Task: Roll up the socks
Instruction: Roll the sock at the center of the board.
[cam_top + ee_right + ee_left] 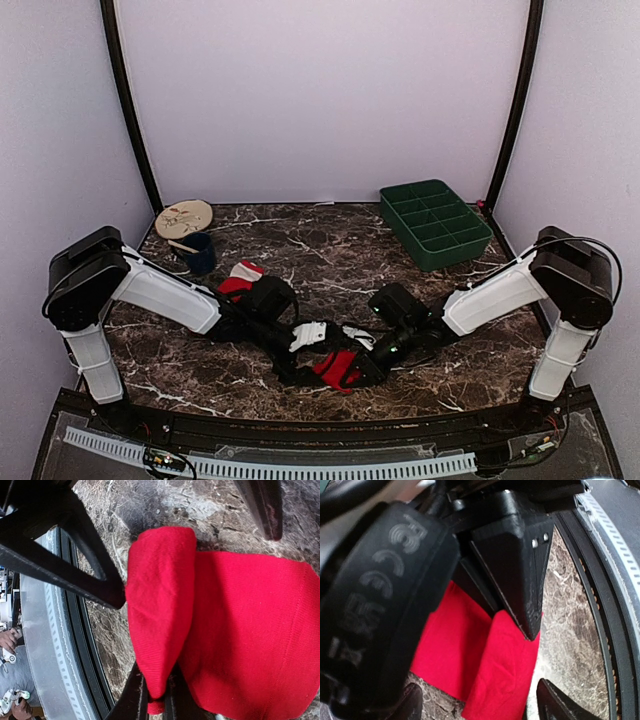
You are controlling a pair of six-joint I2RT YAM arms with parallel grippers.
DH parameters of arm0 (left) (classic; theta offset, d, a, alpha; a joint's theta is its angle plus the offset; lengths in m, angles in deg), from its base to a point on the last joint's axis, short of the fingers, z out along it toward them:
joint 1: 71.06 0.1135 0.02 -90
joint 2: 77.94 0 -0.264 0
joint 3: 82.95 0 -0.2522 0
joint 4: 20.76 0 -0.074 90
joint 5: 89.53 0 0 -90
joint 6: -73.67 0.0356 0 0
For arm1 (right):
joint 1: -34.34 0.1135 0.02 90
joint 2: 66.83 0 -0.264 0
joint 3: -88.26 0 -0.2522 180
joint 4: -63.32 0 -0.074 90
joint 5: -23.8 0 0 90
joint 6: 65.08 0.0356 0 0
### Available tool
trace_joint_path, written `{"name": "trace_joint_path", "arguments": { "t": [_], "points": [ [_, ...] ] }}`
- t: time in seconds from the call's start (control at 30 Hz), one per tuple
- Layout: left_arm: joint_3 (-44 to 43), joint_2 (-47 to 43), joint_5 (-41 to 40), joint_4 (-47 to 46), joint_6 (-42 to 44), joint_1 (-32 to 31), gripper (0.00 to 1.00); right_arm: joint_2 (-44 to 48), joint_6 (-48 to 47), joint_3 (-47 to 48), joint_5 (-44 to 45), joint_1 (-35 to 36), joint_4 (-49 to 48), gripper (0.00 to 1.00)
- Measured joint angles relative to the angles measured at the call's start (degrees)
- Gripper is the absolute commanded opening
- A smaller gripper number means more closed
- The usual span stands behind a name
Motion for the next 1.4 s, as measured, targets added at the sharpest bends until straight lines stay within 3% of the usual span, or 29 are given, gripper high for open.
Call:
{"name": "trace_joint_path", "arguments": {
  "t": [0.4,0.83,1.4],
  "points": [
    [0.96,-0.02,-1.46,0.22,0.61,-1.86,0.63,-0.57,-0.24,0.28,-1.05,-0.31,-0.02,0.00],
    [1.01,-1.27,-2.03,0.63,3.21,-2.54,0.55,-1.68,-0.22,1.07,-1.90,-0.46,-0.02,0.00],
    [0.24,-0.76,-0.33,3.67,7.82,-2.64,0.32,-2.60,-0.20,2.14,-2.82,-0.50,0.66,0.00]
  ]
}}
